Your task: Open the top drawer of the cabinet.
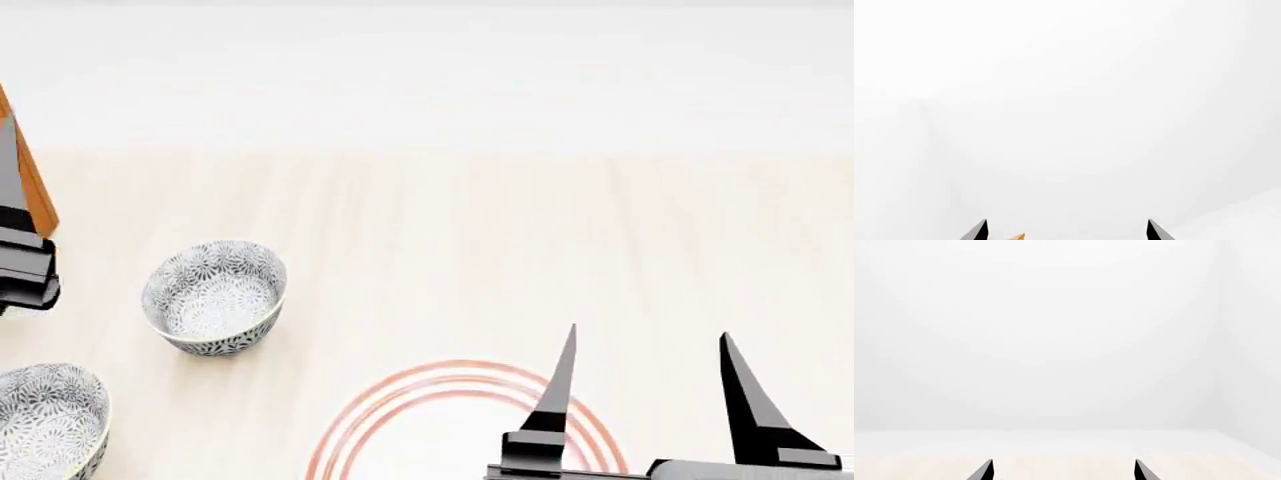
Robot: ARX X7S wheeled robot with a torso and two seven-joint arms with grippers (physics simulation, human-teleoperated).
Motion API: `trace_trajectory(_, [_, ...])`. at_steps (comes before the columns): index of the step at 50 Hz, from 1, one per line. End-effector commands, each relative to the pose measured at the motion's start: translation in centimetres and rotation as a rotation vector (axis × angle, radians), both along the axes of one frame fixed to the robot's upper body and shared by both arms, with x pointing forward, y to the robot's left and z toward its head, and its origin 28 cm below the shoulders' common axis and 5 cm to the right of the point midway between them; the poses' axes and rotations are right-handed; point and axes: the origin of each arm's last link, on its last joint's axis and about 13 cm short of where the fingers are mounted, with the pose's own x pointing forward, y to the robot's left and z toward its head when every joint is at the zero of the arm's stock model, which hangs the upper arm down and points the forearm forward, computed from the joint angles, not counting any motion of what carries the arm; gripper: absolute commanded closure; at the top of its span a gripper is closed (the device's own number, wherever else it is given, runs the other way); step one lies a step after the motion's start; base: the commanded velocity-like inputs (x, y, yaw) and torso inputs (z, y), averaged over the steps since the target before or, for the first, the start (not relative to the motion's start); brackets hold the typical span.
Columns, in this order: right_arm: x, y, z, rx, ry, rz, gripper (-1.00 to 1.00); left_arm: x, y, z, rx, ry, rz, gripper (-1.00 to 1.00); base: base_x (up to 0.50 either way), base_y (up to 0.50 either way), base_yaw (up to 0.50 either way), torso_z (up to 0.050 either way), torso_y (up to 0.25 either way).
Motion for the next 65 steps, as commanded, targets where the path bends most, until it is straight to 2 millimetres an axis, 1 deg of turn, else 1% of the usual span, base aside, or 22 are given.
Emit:
trace_trajectory(1, [0.0, 0.2, -0.2, -0.009, 0.018, 0.009, -1.00, 1.3, 1.9, 3.6, 0.324, -0.013, 0.188, -1.00, 0.00, 0.00, 0.00, 0.000, 0.000])
trace_trajectory(5, [-0.1, 0.3, -0.3, -0.021, 0.023, 0.023, -1.00, 2.1, 2.3, 4.5, 0.406, 0.001, 0.223, -1.00, 0.00, 0.00, 0.00, 0.000, 0.000])
trace_trajectory(6, [-0.2, 0.3, -0.3, -0.023, 0.023, 0.026, -1.00, 2.2, 2.4, 4.6, 0.440, 0.015, 0.210, -1.00, 0.00, 0.00, 0.00, 0.000, 0.000])
trace_trajectory(7, [-0.2, 0.4, -0.3, -0.025, 0.025, 0.030, -1.00, 2.5, 2.6, 4.8, 0.485, 0.010, 0.244, -1.00, 0.00, 0.00, 0.00, 0.000, 0.000])
trace_trajectory(11, [-0.3, 0.4, -0.4, -0.030, 0.025, 0.038, -1.00, 3.2, 3.0, 5.4, 0.538, 0.066, 0.279, -1.00, 0.00, 0.00, 0.00, 0.000, 0.000])
trace_trajectory(12, [-0.3, 0.4, -0.4, -0.032, 0.025, 0.039, -1.00, 3.4, 3.1, 5.4, 0.547, 0.104, 0.296, -1.00, 0.00, 0.00, 0.00, 0.000, 0.000])
trace_trajectory(13, [-0.3, 0.4, -0.4, -0.033, 0.025, 0.039, -1.00, 3.5, 3.1, 5.5, 0.545, 0.096, 0.289, -1.00, 0.00, 0.00, 0.00, 0.000, 0.000])
trace_trajectory(14, [-0.3, 0.4, -0.4, -0.035, 0.025, 0.040, -1.00, 3.7, 3.2, 5.6, 0.588, 0.118, 0.301, -1.00, 0.00, 0.00, 0.00, 0.000, 0.000])
trace_trajectory(19, [-0.3, 0.4, -0.4, -0.039, 0.024, 0.042, -1.00, 4.3, 3.4, 5.8, 0.674, 0.130, 0.301, -1.00, 0.00, 0.00, 0.00, 0.000, 0.000])
trace_trajectory(21, [-0.3, 0.5, -0.5, -0.046, 0.025, 0.046, -1.00, 4.7, 3.6, 5.8, 0.715, 0.133, 0.345, -1.00, 0.00, 0.00, 0.00, 0.000, 0.000])
trace_trajectory(22, [-0.3, 0.5, -0.5, -0.048, 0.025, 0.047, -1.00, 4.9, 3.6, 5.8, 0.709, 0.154, 0.346, -1.00, 0.00, 0.00, 0.00, 0.000, 0.000])
trace_trajectory(23, [-0.3, 0.5, -0.5, -0.052, 0.026, 0.049, -1.00, 5.2, 3.7, 5.7, 0.702, 0.216, 0.335, -1.00, 0.00, 0.00, 0.00, 0.000, 0.000])
trace_trajectory(25, [-0.3, 0.5, -0.5, -0.055, 0.026, 0.051, -1.00, 5.5, 3.8, 5.5, 0.706, 0.270, 0.353, -1.00, 0.00, 0.00, 0.00, 0.000, 0.000])
trace_trajectory(27, [-0.3, 0.6, -0.6, -0.061, 0.026, 0.054, -1.00, 6.1, 3.9, 5.2, 0.697, 0.368, 0.376, -1.00, 0.00, 0.00, 0.00, 0.000, 0.000])
trace_trajectory(29, [-0.3, 0.6, -0.6, -0.064, 0.027, 0.056, -1.00, 6.5, 3.9, 5.1, 0.708, 0.401, 0.401, -1.00, 0.00, 0.00, 0.00, 0.000, 0.000])
trace_trajectory(30, [-0.2, 0.6, -0.6, -0.066, 0.027, 0.056, -1.00, 6.6, 3.8, 5.0, 0.675, 0.444, 0.356, -1.00, 0.00, 0.00, 0.00, 0.000, 0.000])
trace_trajectory(34, [-0.2, 0.6, -0.7, -0.071, 0.028, 0.057, -1.00, 6.8, 3.7, 4.6, 0.648, 0.535, 0.311, -1.00, 0.00, 0.00, 0.00, 0.000, 0.000])
trace_trajectory(39, [-0.2, 0.6, -0.7, -0.077, 0.028, 0.061, -1.00, 7.3, 3.7, 4.5, 0.642, 0.556, 0.313, -1.00, 0.00, 0.00, 0.00, 0.000, 0.000])
trace_trajectory(45, [-0.2, 0.6, -0.9, -0.081, 0.030, 0.064, -1.00, 7.4, 4.0, 3.9, 0.676, 0.592, 0.324, -1.00, 0.00, 0.00, 0.00, 0.000, 0.000])
trace_trajectory(53, [-0.2, 0.7, -1.0, -0.084, 0.034, 0.068, -1.00, 8.4, 4.5, 3.6, 0.655, 0.614, 0.360, -1.00, 0.00, 0.00, 0.00, 0.000, 0.000])
trace_trajectory(56, [-0.2, 0.7, -1.2, -0.087, 0.038, 0.070, -1.00, 9.3, 4.8, 3.2, 0.635, 0.637, 0.381, -1.00, 0.00, 0.00, 0.00, 0.000, 0.000])
trace_trajectory(65, [-0.2, 0.8, -1.4, -0.094, 0.044, 0.075, -1.00, 10.4, 4.8, 2.5, 0.628, 0.660, 0.394, -1.00, 0.00, 0.00, 0.00, 0.000, 0.000])
